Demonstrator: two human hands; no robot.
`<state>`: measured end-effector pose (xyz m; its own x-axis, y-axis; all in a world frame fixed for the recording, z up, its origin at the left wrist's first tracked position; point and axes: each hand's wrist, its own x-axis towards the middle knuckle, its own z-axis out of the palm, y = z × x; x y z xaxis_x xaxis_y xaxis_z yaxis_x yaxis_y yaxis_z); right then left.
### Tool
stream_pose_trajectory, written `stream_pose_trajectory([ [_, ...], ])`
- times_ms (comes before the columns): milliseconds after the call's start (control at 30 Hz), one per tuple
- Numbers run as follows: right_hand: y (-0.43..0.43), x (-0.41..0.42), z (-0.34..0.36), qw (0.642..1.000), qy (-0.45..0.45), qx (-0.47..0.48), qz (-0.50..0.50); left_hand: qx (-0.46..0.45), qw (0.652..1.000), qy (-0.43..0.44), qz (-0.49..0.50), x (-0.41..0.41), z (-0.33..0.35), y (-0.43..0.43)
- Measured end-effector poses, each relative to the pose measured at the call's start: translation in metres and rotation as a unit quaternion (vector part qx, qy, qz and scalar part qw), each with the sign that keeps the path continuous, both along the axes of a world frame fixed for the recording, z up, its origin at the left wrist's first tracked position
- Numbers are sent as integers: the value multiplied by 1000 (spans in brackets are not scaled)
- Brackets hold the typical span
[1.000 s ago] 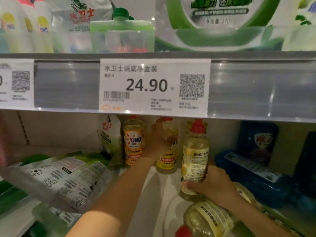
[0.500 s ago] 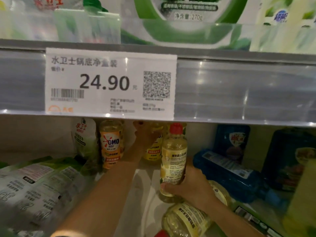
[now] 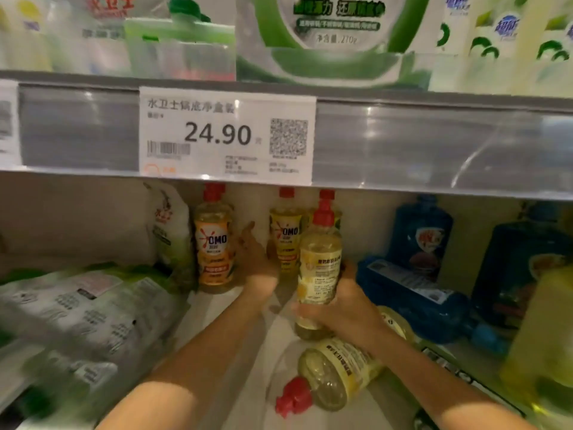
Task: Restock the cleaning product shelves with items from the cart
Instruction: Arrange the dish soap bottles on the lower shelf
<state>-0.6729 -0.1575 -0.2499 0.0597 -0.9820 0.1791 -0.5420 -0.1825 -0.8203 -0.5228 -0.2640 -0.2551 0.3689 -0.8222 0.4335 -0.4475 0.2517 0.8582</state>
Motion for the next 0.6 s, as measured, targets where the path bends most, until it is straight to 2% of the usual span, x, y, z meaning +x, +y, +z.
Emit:
stream_pose_trajectory([
  [67, -4, 3, -3, 998, -36, -40, -25, 65, 985, 85, -138, -6, -8, 28],
  [100, -6, 5, -3, 995, -42, -71, -53, 116, 963, 124, -210, -10, -11, 40],
  [167, -6, 8, -2, 989, -43, -116, -77, 189, 923, 177, -284, -14, -13, 52],
  [300, -2, 0, 4, 989, -66, -124, -46, 174, 907, 168, -345, -8, -3, 70],
  [433, -4, -12, 9, 985, -162, -18, 52, 149, 901, 122, -389, 2, 3, 82],
  [600, -3, -10, 17, 982, -130, 31, 133, 124, 889, 148, -416, 20, 9, 91],
])
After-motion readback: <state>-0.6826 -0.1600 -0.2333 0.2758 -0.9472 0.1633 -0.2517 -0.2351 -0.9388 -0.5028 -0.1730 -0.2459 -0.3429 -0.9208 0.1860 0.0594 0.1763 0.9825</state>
